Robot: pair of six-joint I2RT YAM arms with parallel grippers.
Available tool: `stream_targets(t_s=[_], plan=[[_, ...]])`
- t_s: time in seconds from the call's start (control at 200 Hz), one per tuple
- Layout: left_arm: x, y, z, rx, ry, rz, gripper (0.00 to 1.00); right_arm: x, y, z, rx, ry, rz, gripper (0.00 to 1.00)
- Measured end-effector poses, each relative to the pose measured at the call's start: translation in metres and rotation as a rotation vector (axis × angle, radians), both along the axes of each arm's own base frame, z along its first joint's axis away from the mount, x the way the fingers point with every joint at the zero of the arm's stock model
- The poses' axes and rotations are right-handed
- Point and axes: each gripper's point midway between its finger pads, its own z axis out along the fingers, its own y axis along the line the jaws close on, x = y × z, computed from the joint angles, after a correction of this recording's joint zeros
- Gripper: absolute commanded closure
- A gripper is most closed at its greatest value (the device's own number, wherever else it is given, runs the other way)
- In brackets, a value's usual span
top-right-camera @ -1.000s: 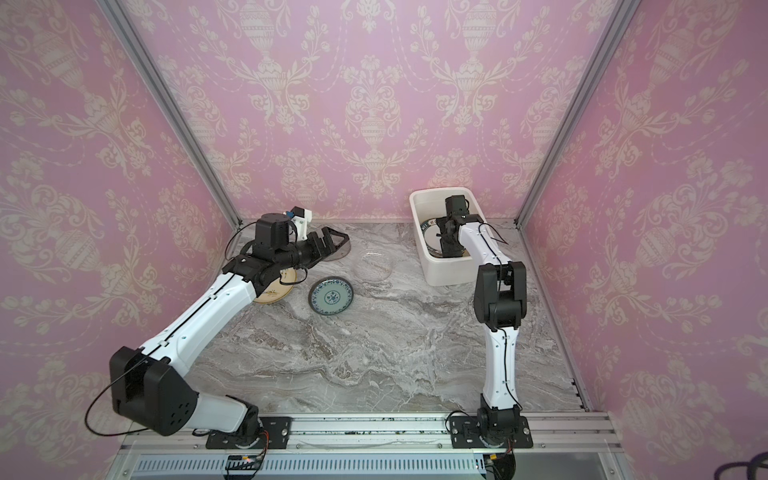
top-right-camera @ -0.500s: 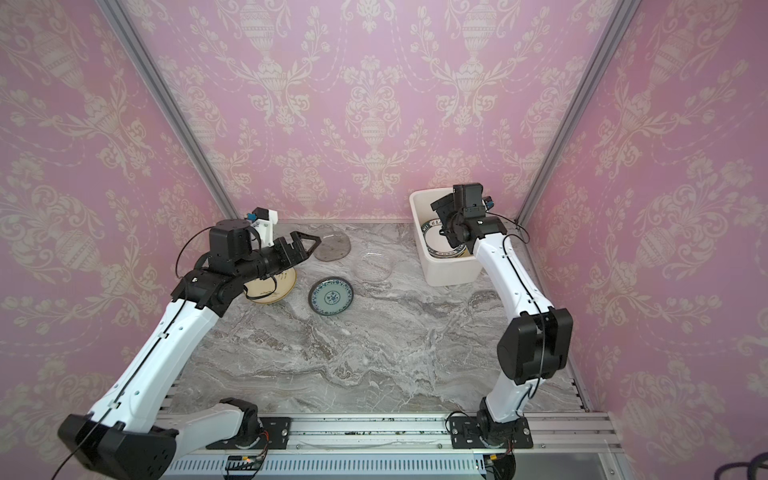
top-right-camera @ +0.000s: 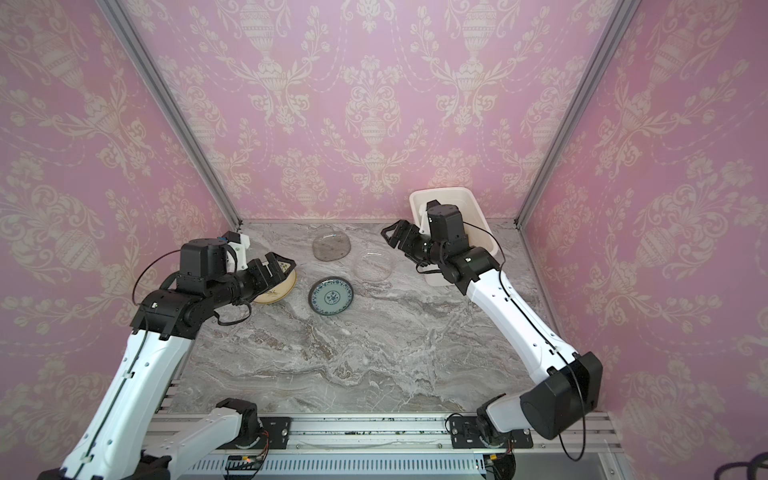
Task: Place the plates into the plastic bin on the countertop
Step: 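Move the left gripper to the cream bird plate while the right reaches toward it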
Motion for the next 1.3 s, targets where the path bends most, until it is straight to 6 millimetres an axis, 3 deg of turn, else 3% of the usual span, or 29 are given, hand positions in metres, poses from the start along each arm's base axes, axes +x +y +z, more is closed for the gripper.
stream_targets(t_s=[0.23, 0.39, 0.56, 0.686, 0.911, 1.116, 1.296], plan=[[-0.001, 0.037, -0.036, -0.034, 0.151, 0.184, 0.03, -0.059, 0.067, -0.018, -0.13, -0.086, 0.274, 0.24], [0.004, 0.069, -0.082, -0.09, 0.294, 0.34, 0.08, -0.094, 0.114, -0.06, -0.308, -0.136, 0.487, 0.26], [0.005, 0.094, -0.116, -0.117, 0.391, 0.443, 0.1, -0.116, 0.14, -0.098, -0.476, -0.183, 0.642, 0.25], [0.014, 0.106, -0.132, -0.099, 0.431, 0.453, 0.1, -0.116, 0.145, -0.102, -0.523, -0.206, 0.672, 0.24], [0.026, 0.13, -0.158, -0.057, 0.482, 0.464, 0.15, -0.106, 0.153, -0.09, -0.529, -0.224, 0.655, 0.24], [0.043, 0.152, -0.187, -0.061, 0.508, 0.491, 0.26, -0.097, 0.164, -0.094, -0.514, -0.168, 0.633, 0.25], [0.061, 0.157, -0.218, -0.092, 0.542, 0.483, 0.36, -0.088, 0.181, -0.104, -0.468, -0.094, 0.597, 0.25]])
